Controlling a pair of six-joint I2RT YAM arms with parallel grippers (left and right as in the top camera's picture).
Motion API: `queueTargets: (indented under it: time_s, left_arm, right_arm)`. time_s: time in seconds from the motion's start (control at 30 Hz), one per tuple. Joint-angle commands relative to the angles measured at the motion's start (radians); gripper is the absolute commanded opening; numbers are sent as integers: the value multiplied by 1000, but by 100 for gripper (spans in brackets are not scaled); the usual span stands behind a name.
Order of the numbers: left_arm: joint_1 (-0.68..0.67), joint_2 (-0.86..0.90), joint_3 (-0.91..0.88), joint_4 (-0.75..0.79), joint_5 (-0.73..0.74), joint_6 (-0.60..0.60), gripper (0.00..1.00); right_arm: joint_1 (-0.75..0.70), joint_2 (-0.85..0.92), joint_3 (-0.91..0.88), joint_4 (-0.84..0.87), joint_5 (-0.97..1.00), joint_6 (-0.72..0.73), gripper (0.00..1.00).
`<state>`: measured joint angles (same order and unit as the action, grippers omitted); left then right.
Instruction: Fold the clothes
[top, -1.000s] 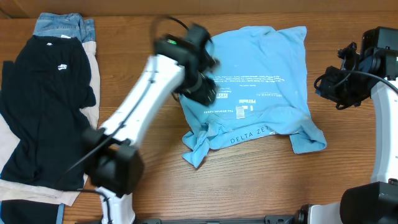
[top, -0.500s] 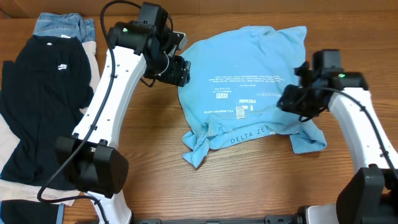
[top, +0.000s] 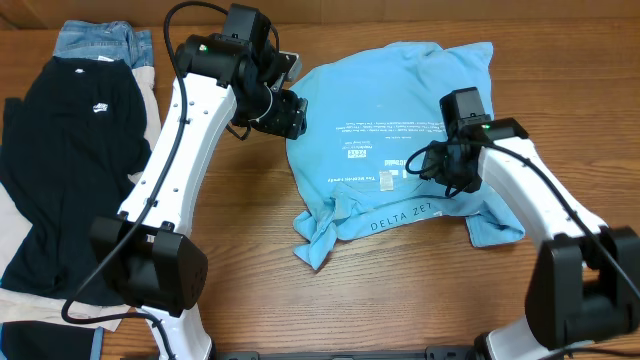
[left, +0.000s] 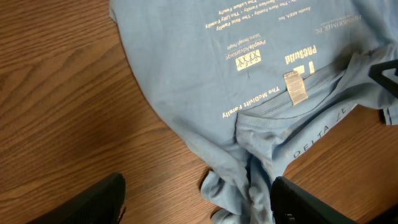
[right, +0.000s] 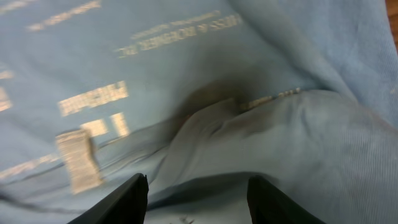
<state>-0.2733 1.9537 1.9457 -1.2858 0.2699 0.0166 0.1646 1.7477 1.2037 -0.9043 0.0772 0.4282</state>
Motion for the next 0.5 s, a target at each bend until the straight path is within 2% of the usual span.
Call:
queueTargets:
  time_s: [0.0, 0.23, 0.47]
  left_arm:
    - [-4, 15, 7, 3, 6, -13, 77]
    - [-4, 15, 7, 4, -18, -13, 77]
    - [-4, 15, 7, 3, -18, -13, 78]
  right_arm:
    - [-1, 34, -7, 23, 68, 57, 55]
    - [-1, 50, -7, 103, 68, 61, 48]
    - [-1, 71, -7, 114, 68, 63, 47]
